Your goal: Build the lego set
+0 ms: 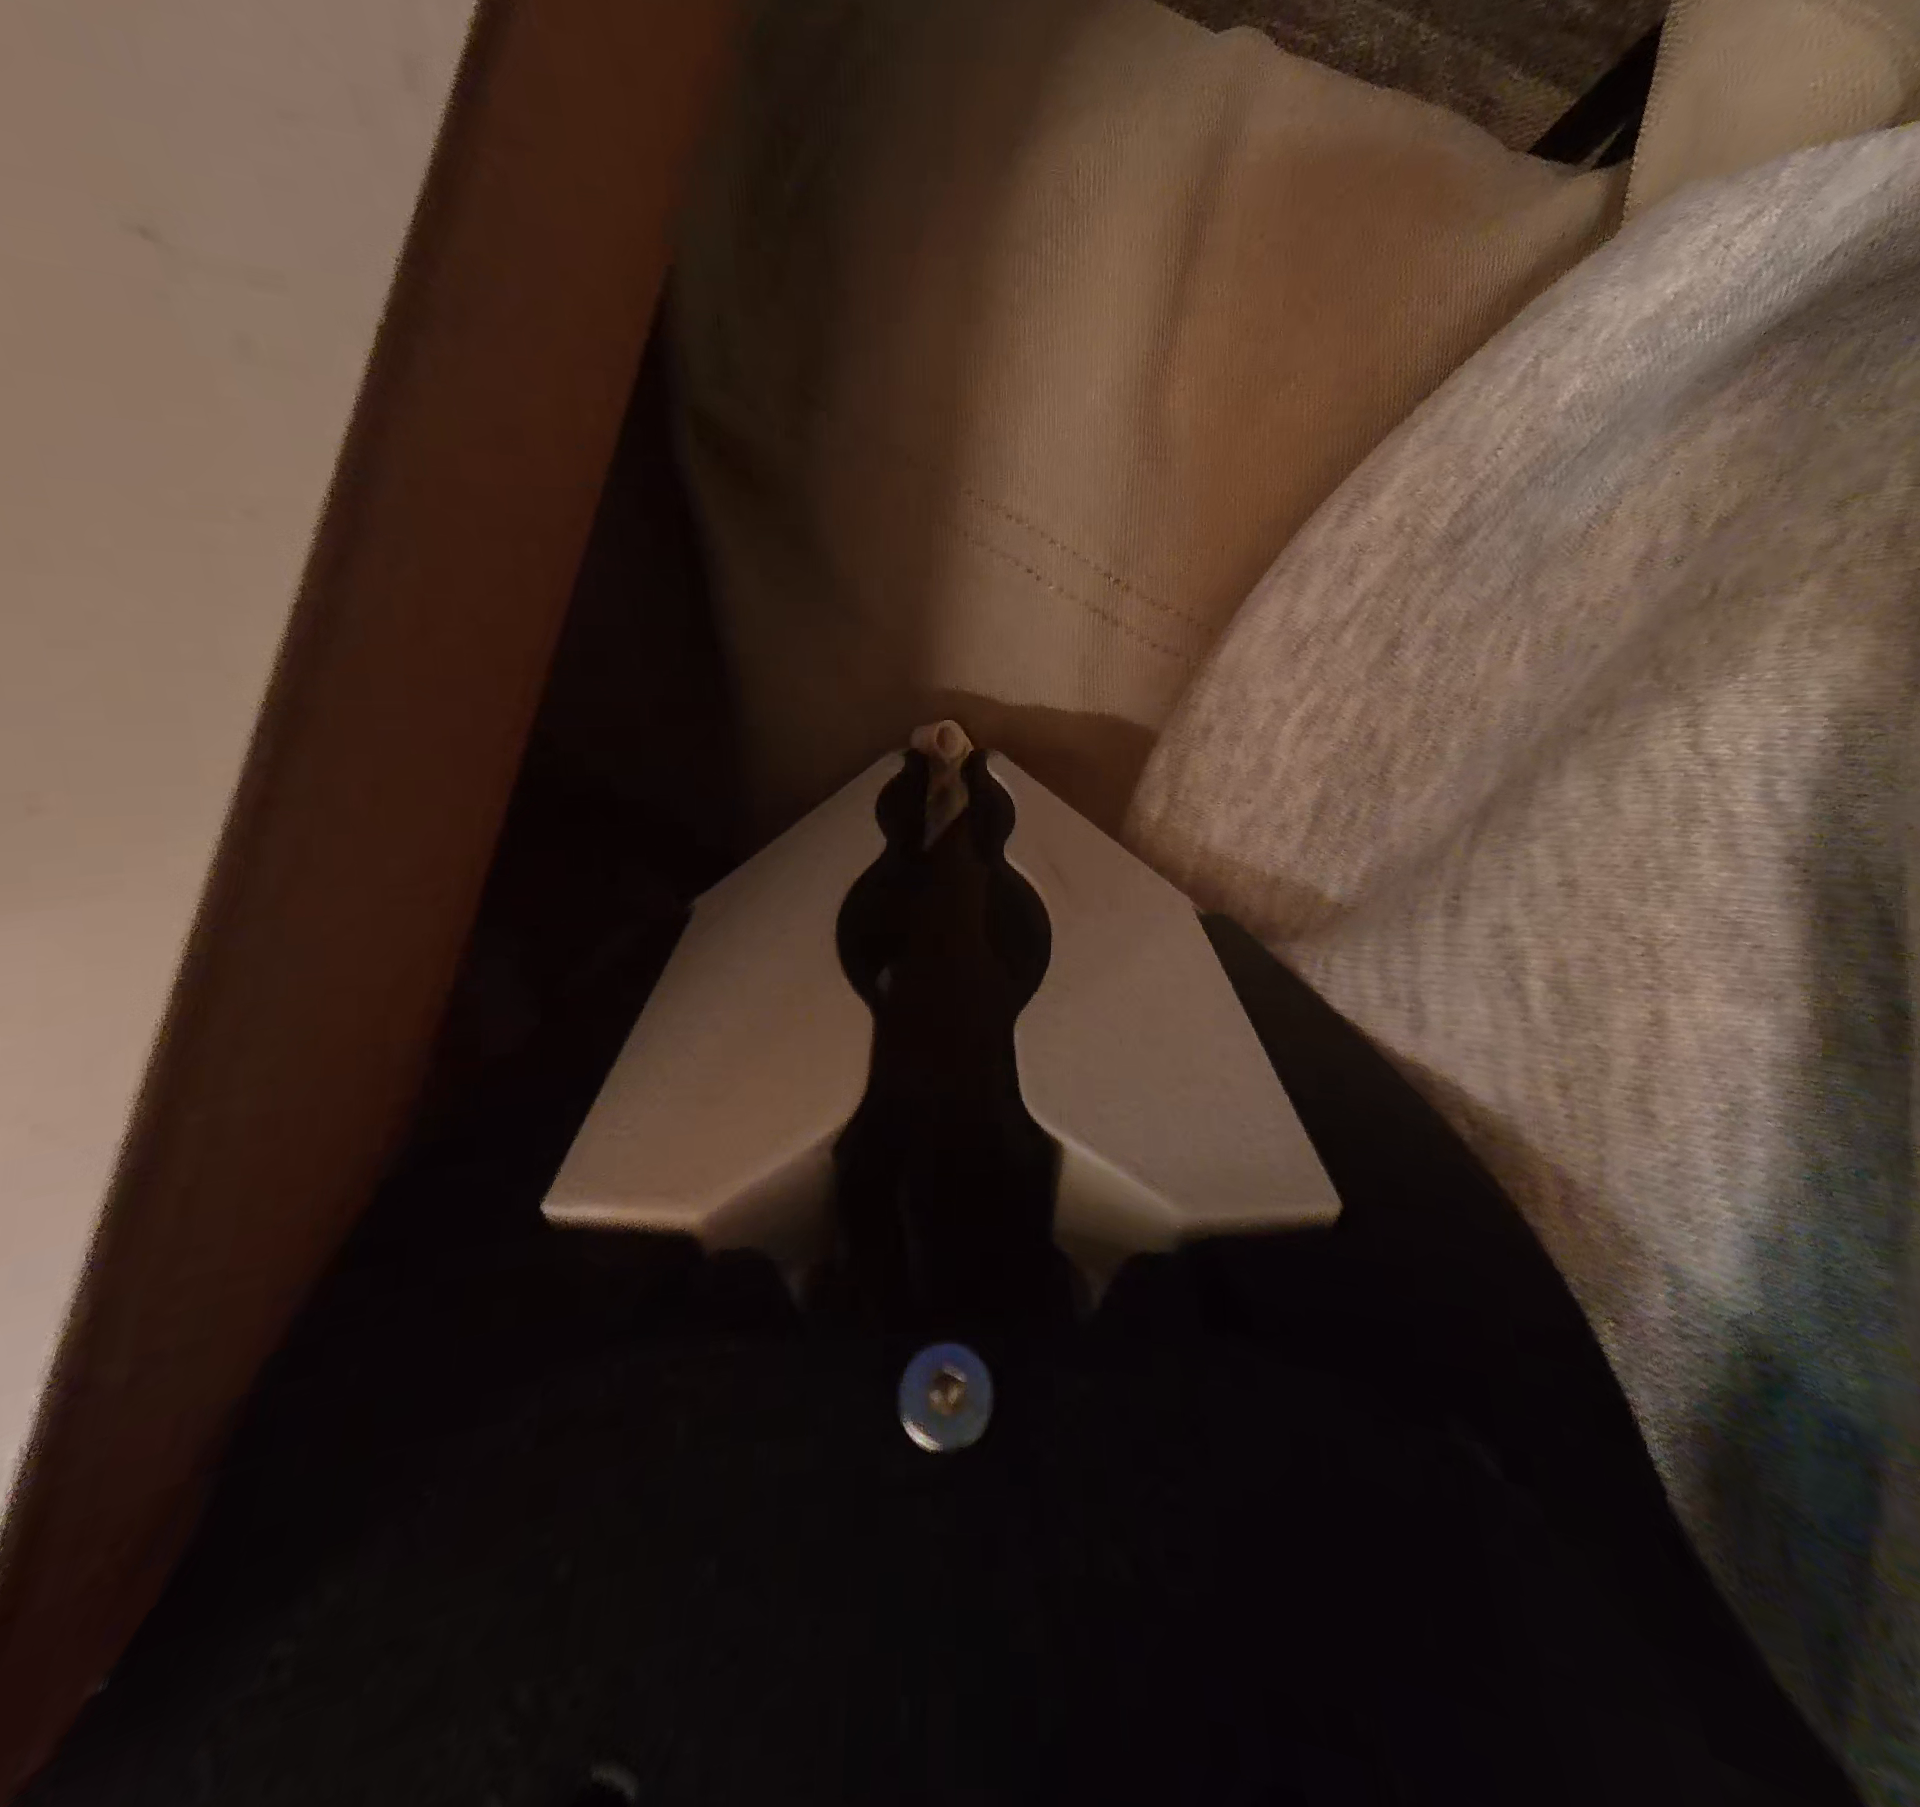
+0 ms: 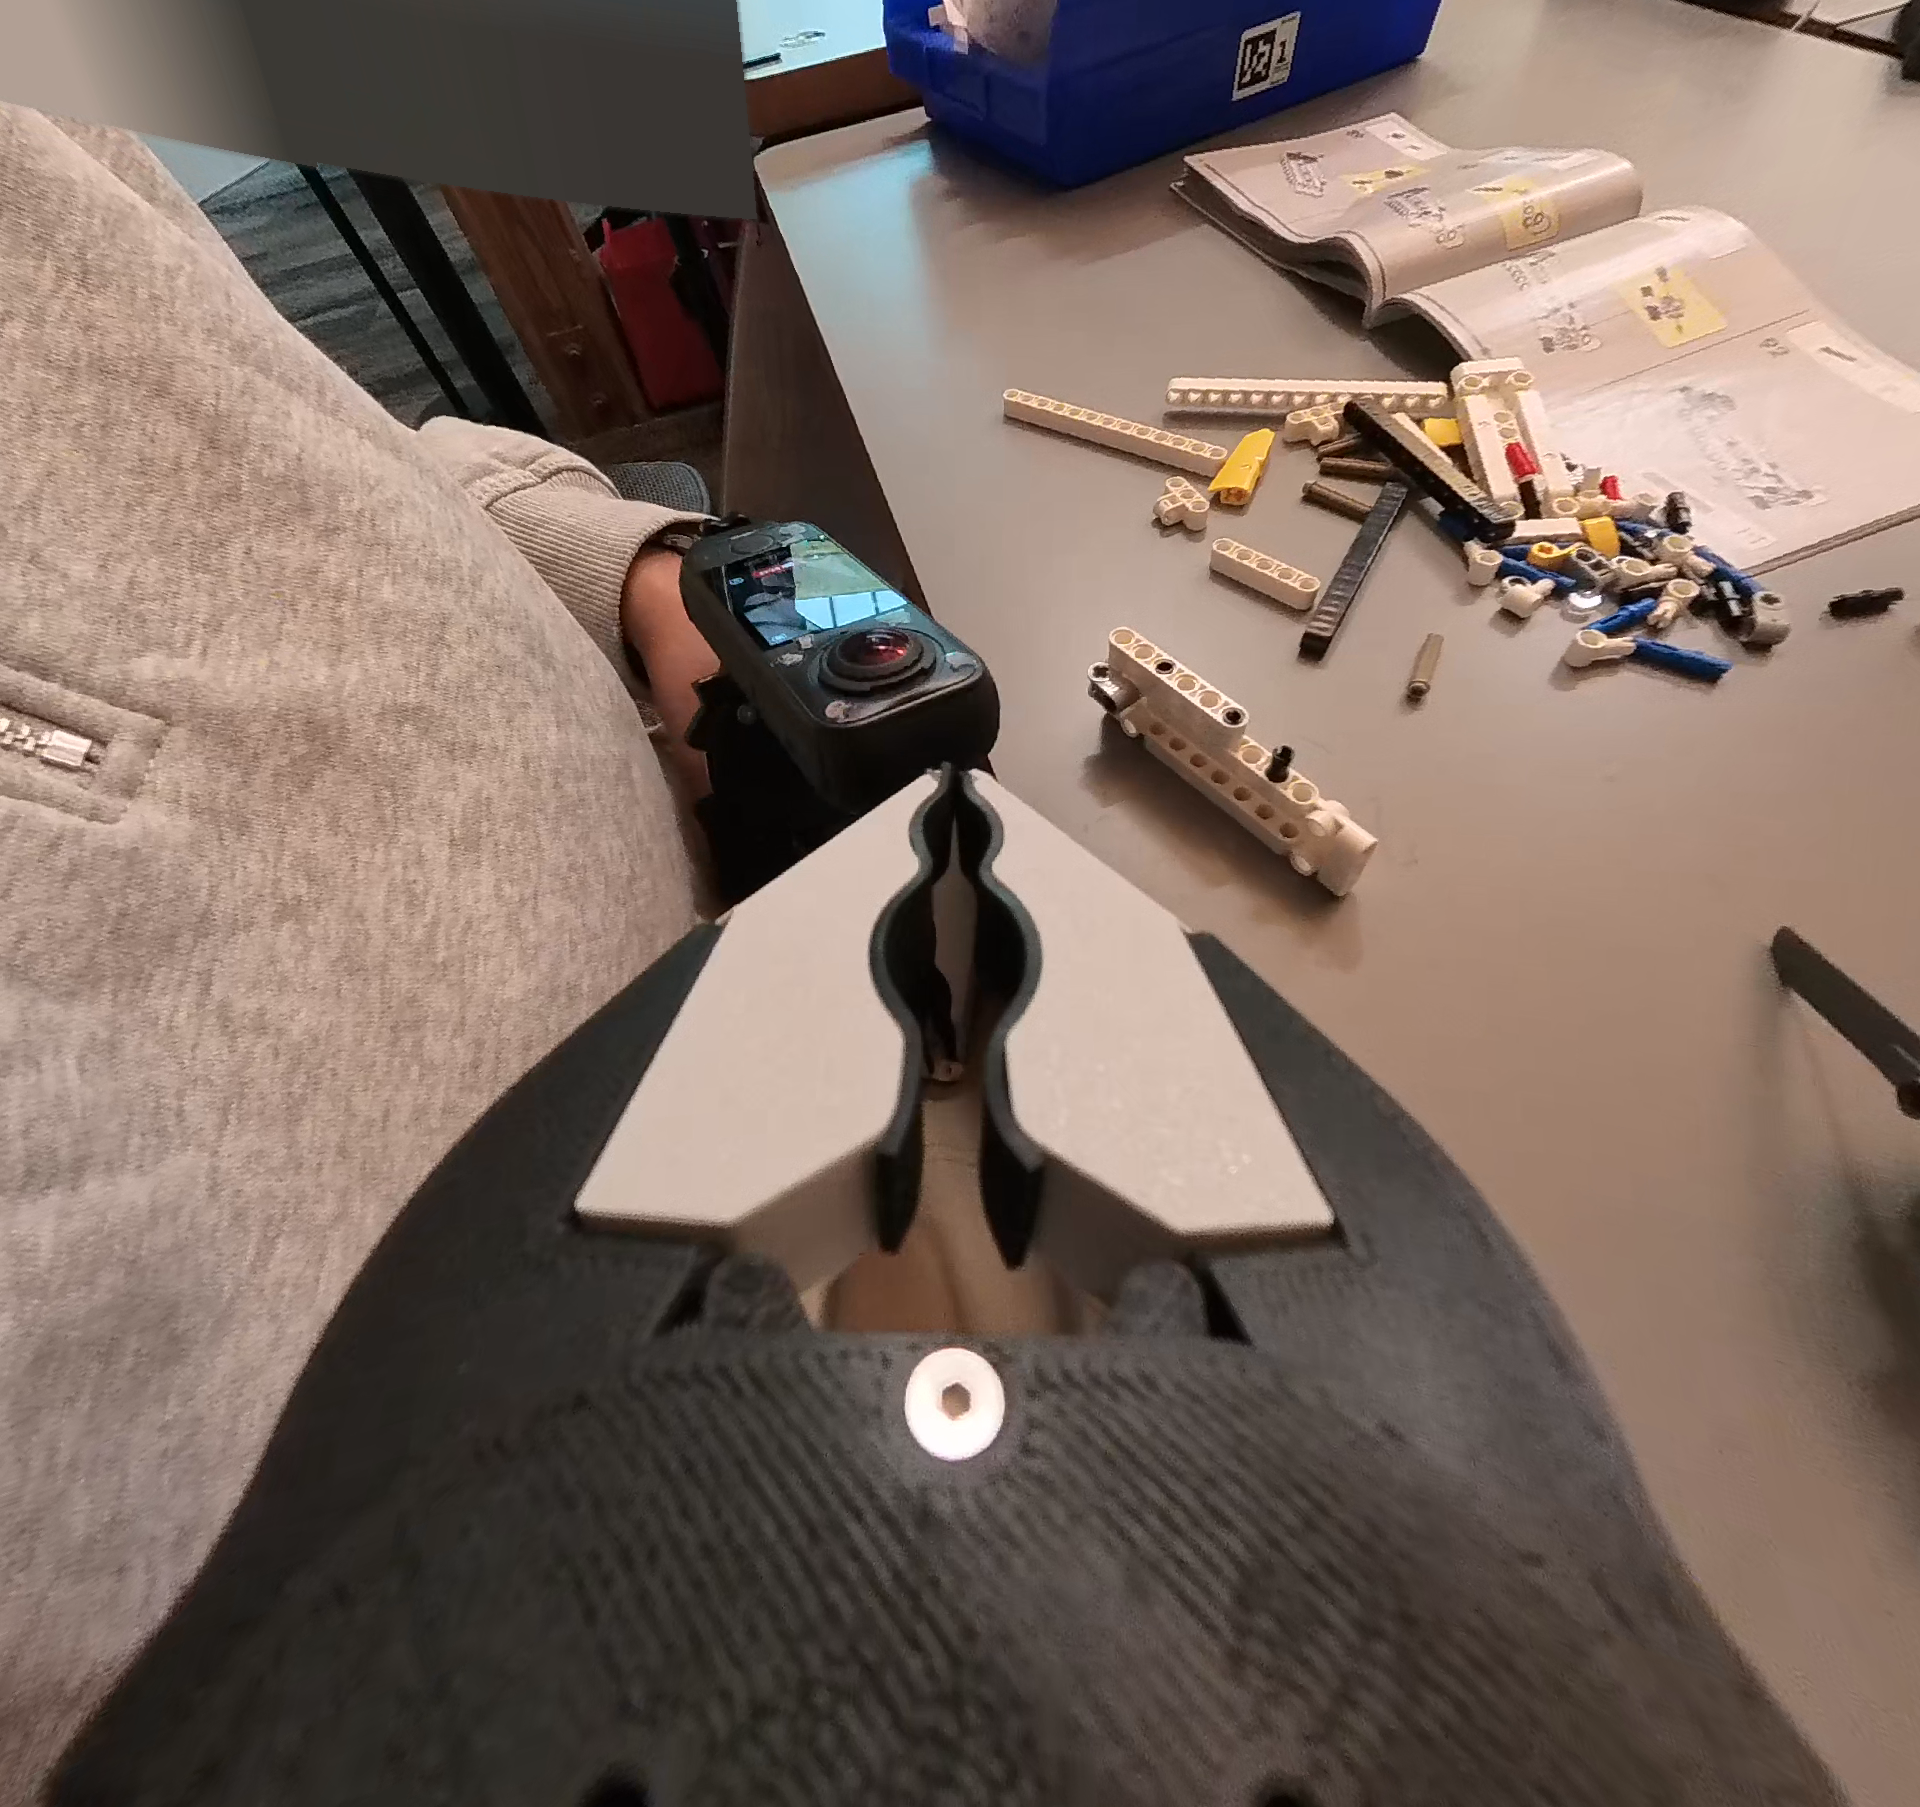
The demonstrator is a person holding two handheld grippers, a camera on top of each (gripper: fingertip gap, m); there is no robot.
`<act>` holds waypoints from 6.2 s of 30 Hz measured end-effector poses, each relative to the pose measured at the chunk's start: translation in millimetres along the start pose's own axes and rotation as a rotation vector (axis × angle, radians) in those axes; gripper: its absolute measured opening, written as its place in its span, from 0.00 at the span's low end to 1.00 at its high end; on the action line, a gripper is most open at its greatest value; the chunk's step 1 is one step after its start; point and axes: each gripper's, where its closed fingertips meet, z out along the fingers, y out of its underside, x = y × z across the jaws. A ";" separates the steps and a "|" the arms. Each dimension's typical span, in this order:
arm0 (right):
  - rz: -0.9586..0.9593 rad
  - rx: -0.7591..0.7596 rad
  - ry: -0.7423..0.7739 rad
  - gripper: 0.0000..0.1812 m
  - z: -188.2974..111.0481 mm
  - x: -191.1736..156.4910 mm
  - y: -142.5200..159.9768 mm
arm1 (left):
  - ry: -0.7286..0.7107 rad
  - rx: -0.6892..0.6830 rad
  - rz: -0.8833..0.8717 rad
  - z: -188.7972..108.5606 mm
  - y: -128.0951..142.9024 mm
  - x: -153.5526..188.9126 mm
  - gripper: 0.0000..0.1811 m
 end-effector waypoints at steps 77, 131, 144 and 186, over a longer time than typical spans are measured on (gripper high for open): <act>0.570 0.099 -0.219 0.11 26.4 -33.7 7.9 | -0.497 0.640 0.355 -135.4 -79.8 23.7 0.03; -0.217 -0.222 -0.157 0.03 12.9 -51.6 13.6 | 0.062 0.723 -0.027 -134.4 -76.2 48.1 0.03; -0.083 -0.101 -0.214 0.03 10.7 -47.5 0.9 | 0.141 0.815 -0.098 -142.7 -77.6 43.3 0.01; -0.392 -0.585 0.055 0.03 15.2 78.4 0.1 | -0.301 0.483 -0.066 -124.4 -79.0 -76.1 0.31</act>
